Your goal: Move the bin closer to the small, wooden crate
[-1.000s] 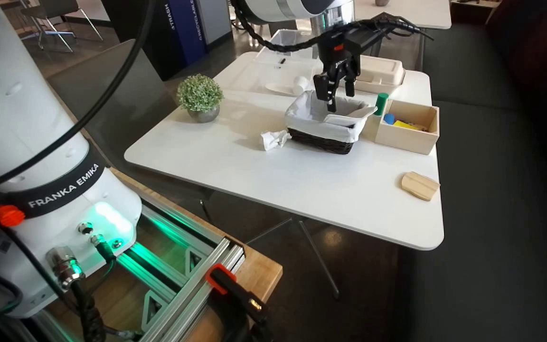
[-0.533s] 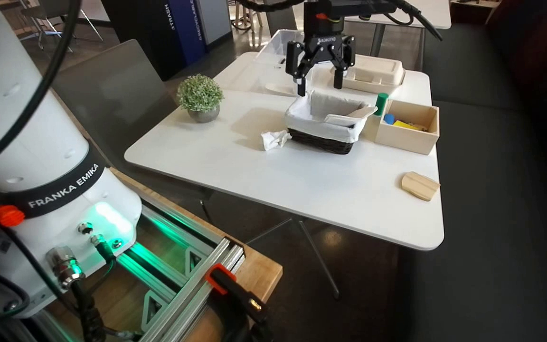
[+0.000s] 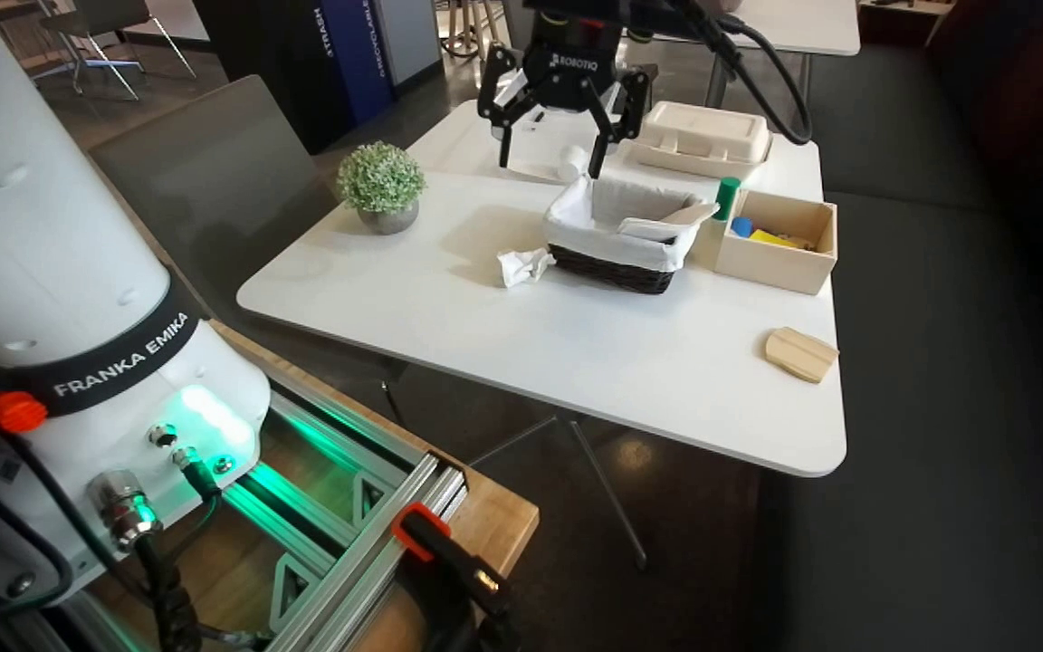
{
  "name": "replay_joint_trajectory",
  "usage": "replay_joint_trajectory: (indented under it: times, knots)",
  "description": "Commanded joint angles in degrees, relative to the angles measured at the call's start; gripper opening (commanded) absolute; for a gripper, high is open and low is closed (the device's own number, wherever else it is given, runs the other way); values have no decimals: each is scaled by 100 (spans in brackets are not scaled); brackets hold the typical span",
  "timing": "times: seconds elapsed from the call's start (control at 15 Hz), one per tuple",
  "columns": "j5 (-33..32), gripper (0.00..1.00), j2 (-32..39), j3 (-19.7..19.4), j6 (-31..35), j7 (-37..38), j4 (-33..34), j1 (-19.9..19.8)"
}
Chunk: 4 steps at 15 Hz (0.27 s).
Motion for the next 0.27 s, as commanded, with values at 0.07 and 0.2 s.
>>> replay_joint_trajectory:
  times: [0.07, 0.2]
  knots:
    - [83, 100, -368, -45, -92, 243, -94, 92]
    - [97, 100, -542, -54, -103, 314, -164, 107]
